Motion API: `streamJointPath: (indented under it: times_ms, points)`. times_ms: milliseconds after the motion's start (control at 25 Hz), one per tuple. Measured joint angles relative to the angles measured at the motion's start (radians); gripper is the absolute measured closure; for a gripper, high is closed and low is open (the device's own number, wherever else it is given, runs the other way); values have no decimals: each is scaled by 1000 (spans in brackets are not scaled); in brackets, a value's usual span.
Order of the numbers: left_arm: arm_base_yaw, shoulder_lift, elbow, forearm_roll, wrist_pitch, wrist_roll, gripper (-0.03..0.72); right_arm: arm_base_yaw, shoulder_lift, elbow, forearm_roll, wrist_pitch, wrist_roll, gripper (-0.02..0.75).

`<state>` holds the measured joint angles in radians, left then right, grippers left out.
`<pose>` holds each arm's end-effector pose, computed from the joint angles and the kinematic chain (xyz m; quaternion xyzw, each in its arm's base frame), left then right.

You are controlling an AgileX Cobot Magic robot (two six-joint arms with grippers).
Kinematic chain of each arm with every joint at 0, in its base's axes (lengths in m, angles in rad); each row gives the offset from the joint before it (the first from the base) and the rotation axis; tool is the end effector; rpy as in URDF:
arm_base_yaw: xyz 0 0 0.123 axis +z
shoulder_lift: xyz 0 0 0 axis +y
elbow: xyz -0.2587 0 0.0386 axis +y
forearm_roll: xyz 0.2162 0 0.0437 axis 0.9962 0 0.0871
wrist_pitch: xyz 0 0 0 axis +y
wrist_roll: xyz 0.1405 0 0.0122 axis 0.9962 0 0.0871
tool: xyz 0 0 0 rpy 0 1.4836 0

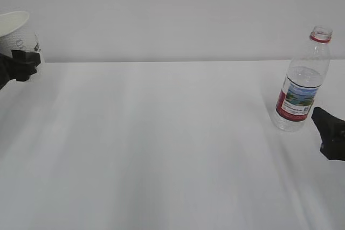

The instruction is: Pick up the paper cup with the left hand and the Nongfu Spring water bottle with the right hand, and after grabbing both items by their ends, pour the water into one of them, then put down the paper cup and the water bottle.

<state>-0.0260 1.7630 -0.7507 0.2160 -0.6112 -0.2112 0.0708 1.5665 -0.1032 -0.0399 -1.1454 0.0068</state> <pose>0.3710 -0.0270 0.1646 0.0329 0.8107 -0.0673 0.5806 0.2403 0.0222 0.1393 -0.0428 0.7827 0.0332 0.6201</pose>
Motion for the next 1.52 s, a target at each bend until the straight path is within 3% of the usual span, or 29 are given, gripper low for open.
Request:
streamJointPath:
  times_ms: [320,1080,1520]
  points:
    - [27,0,8,-48,-4,2,196,0,0,0,-13,0,1,145]
    - [27,61,272,-53,-301,48,196,0,0,0,-30,0,1,145]
    - [27,133,289,-51,-346,71,196,0,0,0,-35,0,2,145]
